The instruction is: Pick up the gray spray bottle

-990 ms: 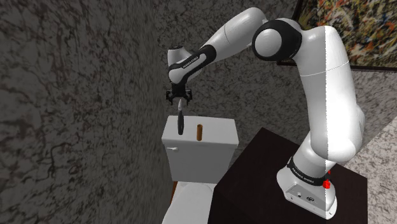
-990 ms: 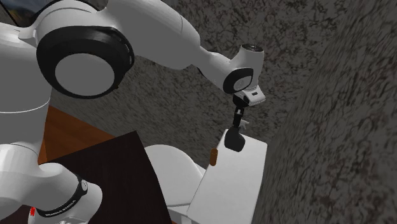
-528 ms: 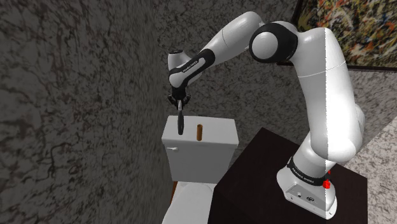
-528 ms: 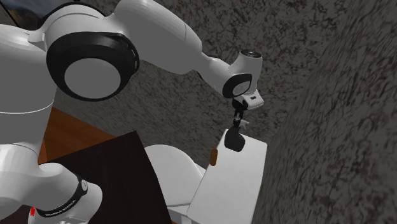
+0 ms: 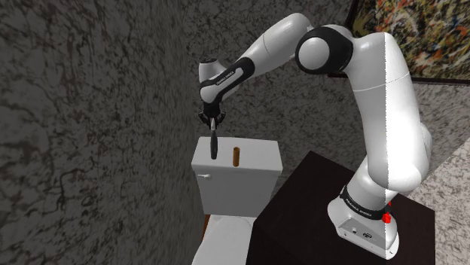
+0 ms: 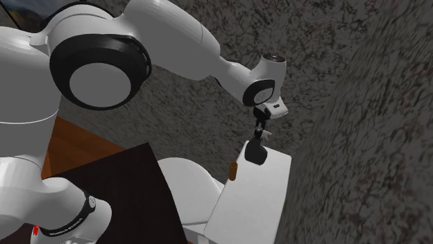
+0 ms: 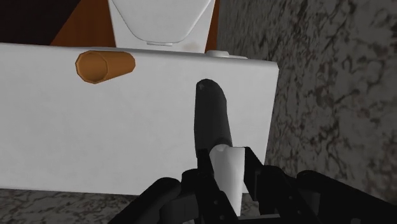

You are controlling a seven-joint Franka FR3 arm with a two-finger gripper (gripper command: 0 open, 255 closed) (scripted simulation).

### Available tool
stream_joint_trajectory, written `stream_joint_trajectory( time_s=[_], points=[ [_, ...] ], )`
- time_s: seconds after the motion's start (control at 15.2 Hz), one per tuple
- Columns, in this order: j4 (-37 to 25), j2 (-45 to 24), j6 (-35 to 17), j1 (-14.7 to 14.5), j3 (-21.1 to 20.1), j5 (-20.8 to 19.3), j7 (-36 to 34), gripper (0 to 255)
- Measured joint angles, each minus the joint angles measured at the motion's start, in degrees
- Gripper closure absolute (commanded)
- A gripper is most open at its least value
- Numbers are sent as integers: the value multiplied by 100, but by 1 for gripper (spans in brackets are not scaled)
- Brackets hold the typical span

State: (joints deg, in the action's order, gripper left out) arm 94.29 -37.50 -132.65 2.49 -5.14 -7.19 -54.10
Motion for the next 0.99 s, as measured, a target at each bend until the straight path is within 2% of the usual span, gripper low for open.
stream_joint_trajectory(
  time_s=[0.99],
  points=[
    [-184,601,781,31,-59,90,77,255]
  ],
)
